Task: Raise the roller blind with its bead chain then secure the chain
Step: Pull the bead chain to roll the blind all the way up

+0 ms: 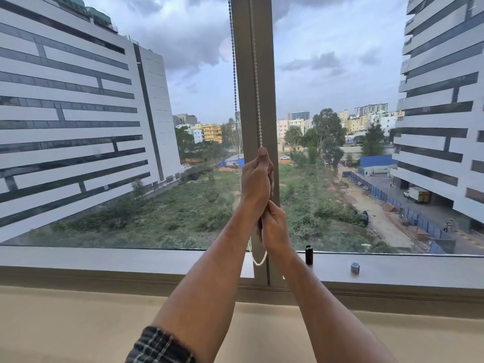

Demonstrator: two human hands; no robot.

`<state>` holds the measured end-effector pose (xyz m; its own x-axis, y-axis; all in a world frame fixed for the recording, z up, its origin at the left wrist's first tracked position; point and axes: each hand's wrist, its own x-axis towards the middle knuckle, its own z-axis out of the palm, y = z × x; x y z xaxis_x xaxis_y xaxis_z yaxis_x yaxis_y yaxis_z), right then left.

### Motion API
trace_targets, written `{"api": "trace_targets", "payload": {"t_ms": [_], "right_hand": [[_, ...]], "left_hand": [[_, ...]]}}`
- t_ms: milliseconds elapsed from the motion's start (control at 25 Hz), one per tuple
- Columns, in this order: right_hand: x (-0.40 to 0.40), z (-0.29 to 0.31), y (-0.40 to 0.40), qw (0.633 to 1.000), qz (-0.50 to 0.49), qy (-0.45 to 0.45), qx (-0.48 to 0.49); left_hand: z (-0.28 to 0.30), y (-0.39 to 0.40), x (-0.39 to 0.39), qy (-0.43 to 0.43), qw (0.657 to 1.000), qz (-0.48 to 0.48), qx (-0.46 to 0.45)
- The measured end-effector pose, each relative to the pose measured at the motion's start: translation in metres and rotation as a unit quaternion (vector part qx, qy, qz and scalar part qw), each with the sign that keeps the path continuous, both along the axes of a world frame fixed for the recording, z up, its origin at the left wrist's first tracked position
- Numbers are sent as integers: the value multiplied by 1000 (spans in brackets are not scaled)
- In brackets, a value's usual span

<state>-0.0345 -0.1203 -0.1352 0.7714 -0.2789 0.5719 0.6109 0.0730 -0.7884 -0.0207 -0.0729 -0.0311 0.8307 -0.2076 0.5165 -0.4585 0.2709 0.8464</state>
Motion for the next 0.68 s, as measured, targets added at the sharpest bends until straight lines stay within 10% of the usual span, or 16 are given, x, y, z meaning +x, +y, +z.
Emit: {"api": "trace_targets", "payload": {"t_ms": [360, 680], "right_hand": [[-7, -4, -32, 996, 32, -24, -76], [-10, 83, -26, 996, -19, -76, 51]], "left_hand": [[-9, 7, -10, -21, 999, 15, -41], [-101, -4, -17, 30, 999, 21, -2]]}}
